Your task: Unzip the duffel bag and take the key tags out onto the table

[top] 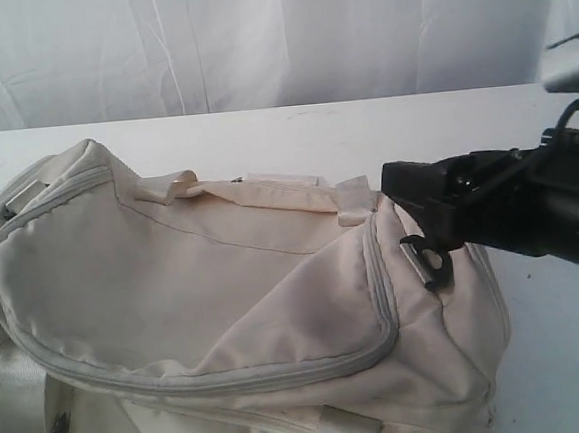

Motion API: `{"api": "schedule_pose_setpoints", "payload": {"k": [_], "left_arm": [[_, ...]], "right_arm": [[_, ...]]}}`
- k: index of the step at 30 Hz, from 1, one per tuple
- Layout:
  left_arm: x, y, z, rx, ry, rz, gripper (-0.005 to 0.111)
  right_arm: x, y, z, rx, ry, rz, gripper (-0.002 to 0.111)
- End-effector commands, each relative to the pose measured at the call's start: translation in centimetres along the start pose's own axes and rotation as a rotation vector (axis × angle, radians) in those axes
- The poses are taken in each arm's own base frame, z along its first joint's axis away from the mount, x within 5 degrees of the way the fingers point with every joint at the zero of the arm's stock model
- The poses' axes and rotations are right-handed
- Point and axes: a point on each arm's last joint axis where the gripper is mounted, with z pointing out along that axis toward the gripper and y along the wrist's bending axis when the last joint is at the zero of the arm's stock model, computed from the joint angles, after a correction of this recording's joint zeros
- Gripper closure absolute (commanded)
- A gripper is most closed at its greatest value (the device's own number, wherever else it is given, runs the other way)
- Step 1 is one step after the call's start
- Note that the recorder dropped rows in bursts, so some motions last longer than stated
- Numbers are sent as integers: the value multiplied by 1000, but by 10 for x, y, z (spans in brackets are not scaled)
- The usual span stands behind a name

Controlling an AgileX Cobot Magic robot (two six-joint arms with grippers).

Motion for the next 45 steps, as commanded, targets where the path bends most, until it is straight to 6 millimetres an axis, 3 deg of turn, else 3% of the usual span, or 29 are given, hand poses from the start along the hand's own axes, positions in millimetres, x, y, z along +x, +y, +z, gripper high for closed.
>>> {"api": "schedule_pose_setpoints", "payload": {"k": [1,9,15,21,29,33,40,44,45], "left_arm": [[-6,1,31,42,59,29,21],[-18,-5,102,215,112,-19,21],[-8,-2,143,241,182,-41,21],[8,-12,167,295,248,-37,21],[33,-19,182,298,353,9,22],[34,-19,182,296,358,18,42],[35,-18,182,288,361,20,104],[33,-18,181,292,356,19,107],[32,-18,181,291,351,18,107]], "right_arm": [[3,-4,15,50,70,-15,29],[12,-12,23,112,143,-14,29],[14,-16,22,167,177,-16,29],[14,-17,22,176,179,2,29],[14,-17,22,177,180,5,41],[14,-17,22,178,179,13,51],[14,-17,22,178,179,16,88],[15,-19,21,193,189,11,108],[16,-20,21,210,199,10,108]]}}
